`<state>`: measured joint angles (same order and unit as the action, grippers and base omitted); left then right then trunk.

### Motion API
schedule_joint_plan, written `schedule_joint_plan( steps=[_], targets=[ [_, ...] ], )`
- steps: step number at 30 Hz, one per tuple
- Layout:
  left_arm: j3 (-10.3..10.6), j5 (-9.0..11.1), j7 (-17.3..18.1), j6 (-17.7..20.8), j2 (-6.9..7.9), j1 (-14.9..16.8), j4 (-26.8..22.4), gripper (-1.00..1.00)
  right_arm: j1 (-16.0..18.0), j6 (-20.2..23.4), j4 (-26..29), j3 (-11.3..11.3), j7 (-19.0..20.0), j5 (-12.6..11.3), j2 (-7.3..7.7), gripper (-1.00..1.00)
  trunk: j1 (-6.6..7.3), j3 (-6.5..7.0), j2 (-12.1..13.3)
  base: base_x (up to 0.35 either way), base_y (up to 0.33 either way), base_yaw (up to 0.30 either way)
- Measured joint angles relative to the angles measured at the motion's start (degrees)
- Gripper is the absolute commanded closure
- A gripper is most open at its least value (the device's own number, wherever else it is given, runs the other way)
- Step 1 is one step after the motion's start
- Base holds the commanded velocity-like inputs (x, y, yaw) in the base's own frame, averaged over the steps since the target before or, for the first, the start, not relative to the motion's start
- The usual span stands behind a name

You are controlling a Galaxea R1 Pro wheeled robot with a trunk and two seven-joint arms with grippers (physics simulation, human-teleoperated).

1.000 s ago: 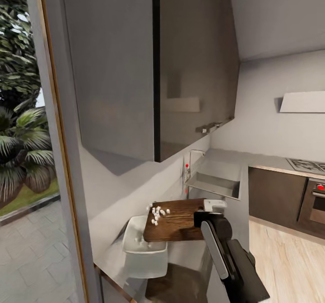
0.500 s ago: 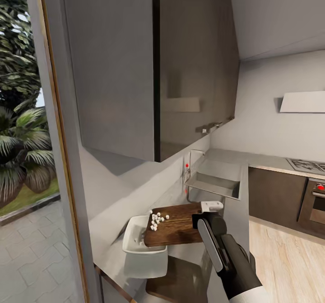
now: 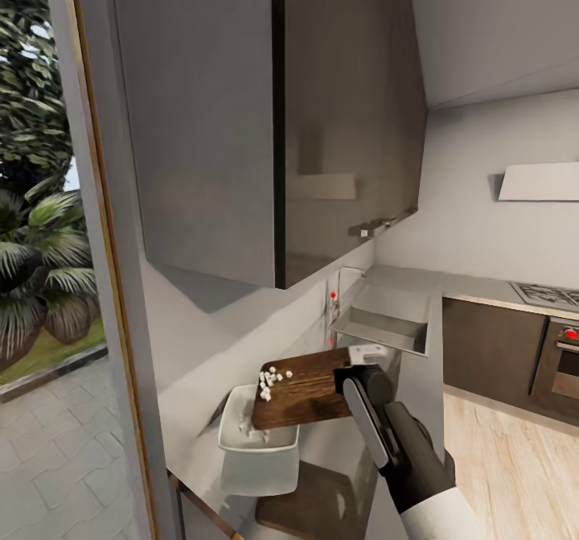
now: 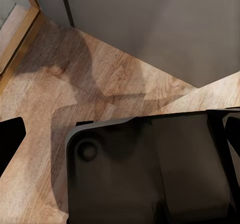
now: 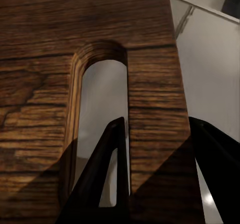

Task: In the kitchen, take the Vidalia onion out of the sink, dice it on the chopping board with the paring knife, put the diced onion into the bowl on the countertop, then place both the paring knife and the chopping board into the sink.

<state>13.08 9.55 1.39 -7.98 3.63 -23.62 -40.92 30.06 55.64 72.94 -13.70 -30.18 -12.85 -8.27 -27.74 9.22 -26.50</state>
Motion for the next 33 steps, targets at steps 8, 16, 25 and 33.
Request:
schedule_joint_plan(
  steps=[8, 16, 25, 33],
  targets=[
    [0.0, 0.0, 0.0, 0.0, 0.0, 0.0, 0.0, -1.0, 0.1, 0.1, 0.0, -6.7, 0.0, 7.4, 0.01, 1.0, 0.0, 0.0, 0.0, 0.0, 0.0, 0.0],
    [0.0, 0.0, 0.0, 0.0, 0.0, 0.0, 0.0, -1.0, 0.1, -0.1, 0.3, -6.9, 0.0, 8.4, -0.01, 1.0, 0.0, 0.0, 0.0, 0.0, 0.0, 0.0],
    [0.0, 0.0, 0.1, 0.0, 0.0, 0.0, 0.0, -1.0, 0.1, -0.3, 1.4, -7.0, -0.2, 10.0, -1.49, 1.0, 0.0, 0.0, 0.0, 0.0, 0.0, 0.0],
    [0.1, 0.0, 0.1, 0.0, 0.0, 0.0, 0.0, -1.0, 0.2, -0.3, 1.4, -6.9, -0.5, 20.2, -1.72, 1.0, 0.0, 0.0, 0.0, 0.0, 0.0, 0.0]
  ],
)
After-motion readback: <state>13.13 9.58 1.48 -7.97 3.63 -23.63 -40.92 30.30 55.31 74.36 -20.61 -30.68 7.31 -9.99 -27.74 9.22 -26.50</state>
